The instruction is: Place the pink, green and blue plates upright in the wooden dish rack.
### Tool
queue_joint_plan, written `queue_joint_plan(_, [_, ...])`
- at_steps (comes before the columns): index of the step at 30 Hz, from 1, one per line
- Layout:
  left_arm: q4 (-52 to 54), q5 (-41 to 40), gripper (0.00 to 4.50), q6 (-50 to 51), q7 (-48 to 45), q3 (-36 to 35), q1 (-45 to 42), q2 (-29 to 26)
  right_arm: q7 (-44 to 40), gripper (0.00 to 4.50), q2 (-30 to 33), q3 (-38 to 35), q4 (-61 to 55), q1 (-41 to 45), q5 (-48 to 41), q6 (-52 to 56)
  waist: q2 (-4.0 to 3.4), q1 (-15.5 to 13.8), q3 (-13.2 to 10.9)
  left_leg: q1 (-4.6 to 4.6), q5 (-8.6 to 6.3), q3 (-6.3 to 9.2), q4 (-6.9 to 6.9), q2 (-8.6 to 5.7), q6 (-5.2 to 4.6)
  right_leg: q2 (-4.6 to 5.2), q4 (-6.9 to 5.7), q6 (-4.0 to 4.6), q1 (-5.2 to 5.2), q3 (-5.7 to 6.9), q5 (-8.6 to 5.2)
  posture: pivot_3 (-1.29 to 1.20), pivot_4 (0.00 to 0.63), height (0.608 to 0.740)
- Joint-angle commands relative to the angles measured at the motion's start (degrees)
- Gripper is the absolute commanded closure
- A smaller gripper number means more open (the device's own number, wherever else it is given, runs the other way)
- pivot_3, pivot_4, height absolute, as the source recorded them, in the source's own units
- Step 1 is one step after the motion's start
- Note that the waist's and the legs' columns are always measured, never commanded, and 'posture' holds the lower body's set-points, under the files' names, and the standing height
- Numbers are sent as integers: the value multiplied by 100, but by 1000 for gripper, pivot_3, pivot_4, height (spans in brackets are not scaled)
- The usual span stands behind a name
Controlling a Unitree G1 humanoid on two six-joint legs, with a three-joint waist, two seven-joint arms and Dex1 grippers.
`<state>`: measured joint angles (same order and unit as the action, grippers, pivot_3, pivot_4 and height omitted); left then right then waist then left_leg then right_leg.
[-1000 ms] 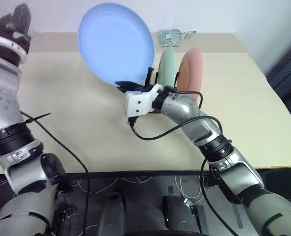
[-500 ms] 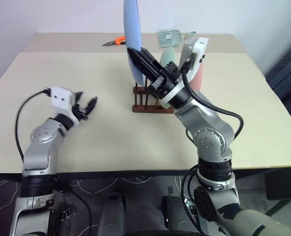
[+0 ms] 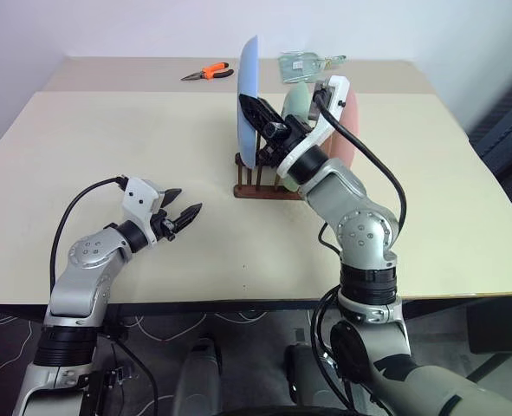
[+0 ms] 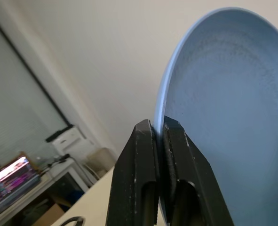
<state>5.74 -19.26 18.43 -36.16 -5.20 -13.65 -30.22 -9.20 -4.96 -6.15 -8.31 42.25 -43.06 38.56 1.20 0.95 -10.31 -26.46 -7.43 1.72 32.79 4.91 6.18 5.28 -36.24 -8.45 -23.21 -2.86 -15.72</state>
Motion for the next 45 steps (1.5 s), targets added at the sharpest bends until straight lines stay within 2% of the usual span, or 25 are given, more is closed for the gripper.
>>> queue_joint_plan(1, [239,-12,1561,-8,-6,-30,-43,5,101,4500,3,-162,204,309,-125,45,0,0,0,0,0,0,0,0,0,0,0,0,0,0,0,0,150,740])
queue_joint_plan(4, [267,-7,1500,5,2,-38,-13,12,43,3502,103,-122,374,415,18,-3,-1,2,0,0,0,0,0,0,0,0,0,0,0,0,0,0,150,740])
queue_joint_plan(9, [312,5,1500,34,15,-28,22,23,-35,1118,255,20,424,567,325,-185,-2,0,-1,-2,0,0,0,0,-1,0,0,0,-1,0,0,0,150,740])
queue_joint_plan(16, [340,21,1500,84,11,29,15,65,-188,1118,697,252,93,769,802,-303,-3,0,-2,-3,0,0,0,0,-1,0,1,1,-4,0,-1,0,150,740])
queue_joint_plan(21, [292,54,1500,78,9,76,-36,109,-452,1118,1235,366,-482,767,1015,-274,-4,-13,-3,-6,0,0,0,0,-1,0,4,1,-5,0,-1,0,150,740])
queue_joint_plan(25, [108,116,1500,6,-92,236,-182,160,-592,1118,1677,127,-825,551,938,-107,-4,-19,-3,-4,0,0,0,0,0,0,4,2,-4,-1,-1,0,150,740])
queue_joint_plan(28, [-23,209,1500,-69,-71,290,-295,197,-989,1118,2352,-335,-1387,306,643,-58,-4,-49,-3,-8,-1,0,3,-1,-1,1,9,2,-2,-1,-2,0,150,740])
queue_joint_plan(31, [-204,286,1500,-193,-71,219,-381,154,-1534,1118,3369,-1224,-1833,-254,118,142,-4,-94,-4,-18,-6,0,10,-3,-10,1,19,3,-1,-1,-2,0,150,740])
queue_joint_plan(33, [-404,379,1500,-336,-87,180,-409,94,-1984,1118,4101,-1811,-1960,-958,-36,268,-3,-117,-4,-15,-9,-1,10,-2,-14,2,22,3,1,-2,-2,0,150,740])
queue_joint_plan(36, [-523,489,1500,-432,-53,238,-456,98,-2401,1118,4667,-2242,-1895,-1621,-163,223,-12,-78,-7,-5,-11,-4,9,-1,-16,2,22,11,5,-6,-7,0,150,740])
queue_joint_plan(37, [-643,543,1500,-518,-98,230,-472,41,-2593,1118,4832,-2364,-1832,-2130,-8,189,-16,-56,-7,-4,-11,-7,10,-2,-16,2,21,11,2,-11,-6,0,150,740])
queue_joint_plan(38, [-756,574,1500,-599,-159,192,-480,-27,-2773,1118,4981,-2285,-1725,-2721,351,20,-8,-46,-4,-3,-11,-7,14,-3,-16,3,20,11,6,-12,-6,0,150,740])
queue_joint_plan(40, [-840,589,1500,-661,-220,154,-496,-85,-2920,1118,5129,-2081,-1455,-3356,848,-312,0,-34,1,2,-12,-6,16,-2,-18,3,23,11,15,-11,-7,0,150,740])
queue_joint_plan(45, [-654,561,1500,-661,-190,136,-313,-75,-3069,1118,5054,-1365,-444,-3549,1722,-1283,-19,33,-5,5,-13,-16,29,-4,-20,3,17,18,8,-24,0,0,150,740])
